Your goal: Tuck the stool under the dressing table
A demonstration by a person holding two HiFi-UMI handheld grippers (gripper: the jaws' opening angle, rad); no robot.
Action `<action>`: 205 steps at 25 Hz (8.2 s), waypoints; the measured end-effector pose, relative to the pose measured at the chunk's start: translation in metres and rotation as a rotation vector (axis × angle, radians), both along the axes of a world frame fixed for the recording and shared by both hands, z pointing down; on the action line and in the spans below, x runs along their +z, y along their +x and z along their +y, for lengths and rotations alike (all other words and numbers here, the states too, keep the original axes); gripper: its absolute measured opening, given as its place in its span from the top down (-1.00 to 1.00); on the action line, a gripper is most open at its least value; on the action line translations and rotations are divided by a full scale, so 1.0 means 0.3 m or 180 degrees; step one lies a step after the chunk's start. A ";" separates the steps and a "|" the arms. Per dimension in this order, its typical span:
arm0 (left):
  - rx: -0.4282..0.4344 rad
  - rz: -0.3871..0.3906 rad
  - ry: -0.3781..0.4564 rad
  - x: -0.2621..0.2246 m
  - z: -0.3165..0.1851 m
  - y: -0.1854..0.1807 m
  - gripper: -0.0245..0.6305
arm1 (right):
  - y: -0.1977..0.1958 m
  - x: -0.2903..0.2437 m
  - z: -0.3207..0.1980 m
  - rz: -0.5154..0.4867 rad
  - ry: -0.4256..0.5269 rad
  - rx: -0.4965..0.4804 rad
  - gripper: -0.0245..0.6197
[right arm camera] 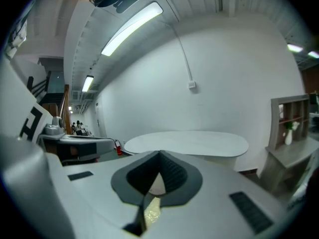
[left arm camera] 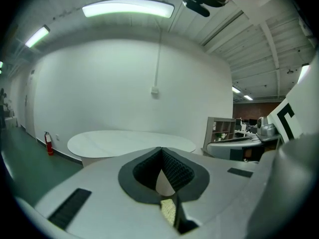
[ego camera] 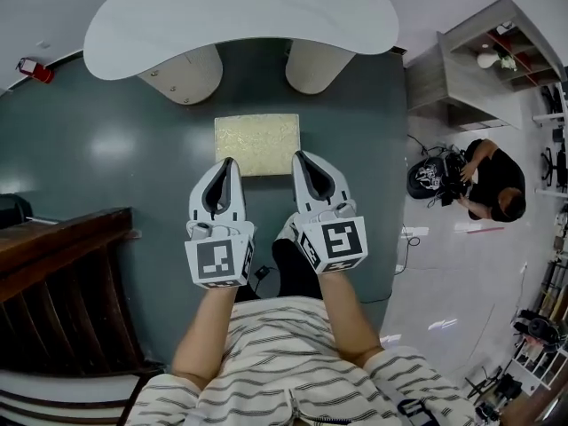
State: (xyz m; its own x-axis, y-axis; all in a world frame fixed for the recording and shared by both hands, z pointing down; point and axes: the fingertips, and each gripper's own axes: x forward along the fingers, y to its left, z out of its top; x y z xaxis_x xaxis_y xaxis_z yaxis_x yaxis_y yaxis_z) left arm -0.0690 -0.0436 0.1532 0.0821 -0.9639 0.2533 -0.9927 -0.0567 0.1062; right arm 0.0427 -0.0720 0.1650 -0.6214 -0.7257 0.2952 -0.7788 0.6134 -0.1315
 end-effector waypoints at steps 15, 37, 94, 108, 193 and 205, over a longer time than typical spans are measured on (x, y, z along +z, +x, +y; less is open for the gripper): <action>0.0102 0.0066 -0.0707 0.644 -0.099 -0.144 0.91 | -0.087 0.627 -0.094 0.0207 -0.0581 0.0313 0.91; -0.0061 0.0381 -0.1630 1.378 0.017 -0.128 0.70 | -0.039 1.342 -0.002 0.0438 -0.1471 0.0468 0.68; -0.0339 0.0128 -0.2543 2.057 0.113 -0.130 0.29 | 0.109 2.000 0.046 0.1022 -0.2172 0.0848 0.19; -0.0297 0.0137 -0.2507 2.080 0.103 -0.118 0.29 | 0.115 2.020 0.024 0.1015 -0.2112 0.0866 0.19; 0.0207 -0.0026 -0.2232 2.036 -0.953 -0.397 0.29 | -0.171 1.980 -0.988 0.0816 -0.1883 0.0613 0.19; 0.0298 -0.0047 -0.2268 2.067 -0.974 -0.399 0.29 | -0.180 2.010 -1.016 0.0909 -0.1865 0.0596 0.19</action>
State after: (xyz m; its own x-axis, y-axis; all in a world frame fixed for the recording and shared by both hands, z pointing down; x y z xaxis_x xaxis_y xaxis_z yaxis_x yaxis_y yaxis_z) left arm -0.1887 -0.3357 0.7732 0.1480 -0.5528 0.8201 -0.9887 -0.0634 0.1356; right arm -0.0112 -0.3767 0.7680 -0.3401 -0.4837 0.8065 -0.9184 0.3550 -0.1744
